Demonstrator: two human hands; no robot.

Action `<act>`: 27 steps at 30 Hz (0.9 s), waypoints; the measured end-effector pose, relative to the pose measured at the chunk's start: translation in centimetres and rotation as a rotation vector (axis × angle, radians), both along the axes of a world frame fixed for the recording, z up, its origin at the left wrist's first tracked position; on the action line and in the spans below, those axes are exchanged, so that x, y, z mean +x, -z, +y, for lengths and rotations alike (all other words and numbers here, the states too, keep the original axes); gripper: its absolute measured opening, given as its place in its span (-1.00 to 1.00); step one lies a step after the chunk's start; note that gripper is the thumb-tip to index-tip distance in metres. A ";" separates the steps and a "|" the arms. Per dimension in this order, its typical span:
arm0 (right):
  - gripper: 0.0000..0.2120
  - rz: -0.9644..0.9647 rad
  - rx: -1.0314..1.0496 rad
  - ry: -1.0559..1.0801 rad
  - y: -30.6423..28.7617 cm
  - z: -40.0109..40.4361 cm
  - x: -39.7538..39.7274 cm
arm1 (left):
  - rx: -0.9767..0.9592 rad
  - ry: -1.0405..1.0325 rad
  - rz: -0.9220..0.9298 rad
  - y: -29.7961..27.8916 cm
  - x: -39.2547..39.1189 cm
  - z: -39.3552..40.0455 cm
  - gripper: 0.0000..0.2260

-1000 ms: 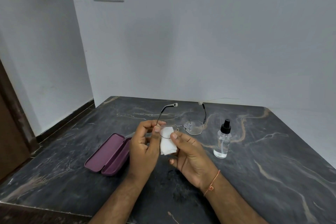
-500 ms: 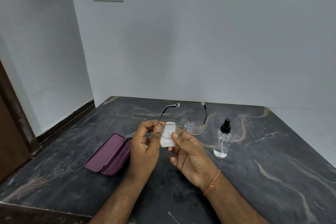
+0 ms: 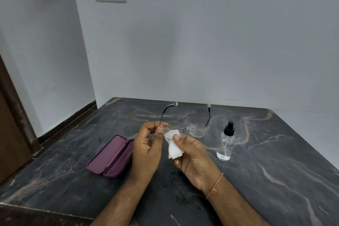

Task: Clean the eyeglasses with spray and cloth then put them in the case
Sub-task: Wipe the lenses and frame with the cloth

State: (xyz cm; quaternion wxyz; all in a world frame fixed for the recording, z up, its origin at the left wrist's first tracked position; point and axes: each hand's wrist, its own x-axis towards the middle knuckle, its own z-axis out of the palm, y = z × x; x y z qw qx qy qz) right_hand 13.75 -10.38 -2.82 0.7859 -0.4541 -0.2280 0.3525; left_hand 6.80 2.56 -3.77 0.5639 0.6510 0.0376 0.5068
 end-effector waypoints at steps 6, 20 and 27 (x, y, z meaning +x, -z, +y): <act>-0.79 0.040 0.049 0.037 -0.3 -0.1 0.0 | -0.011 0.016 -0.004 0.0 -0.2 -0.1 -0.88; -0.69 0.039 -0.074 -0.003 -0.1 0.0 -0.1 | -0.092 -0.070 -0.068 -0.5 -0.3 0.3 -0.89; -0.62 0.167 0.052 0.032 -0.4 -0.7 0.3 | -0.168 -0.128 -0.113 -0.7 -0.3 1.1 -0.89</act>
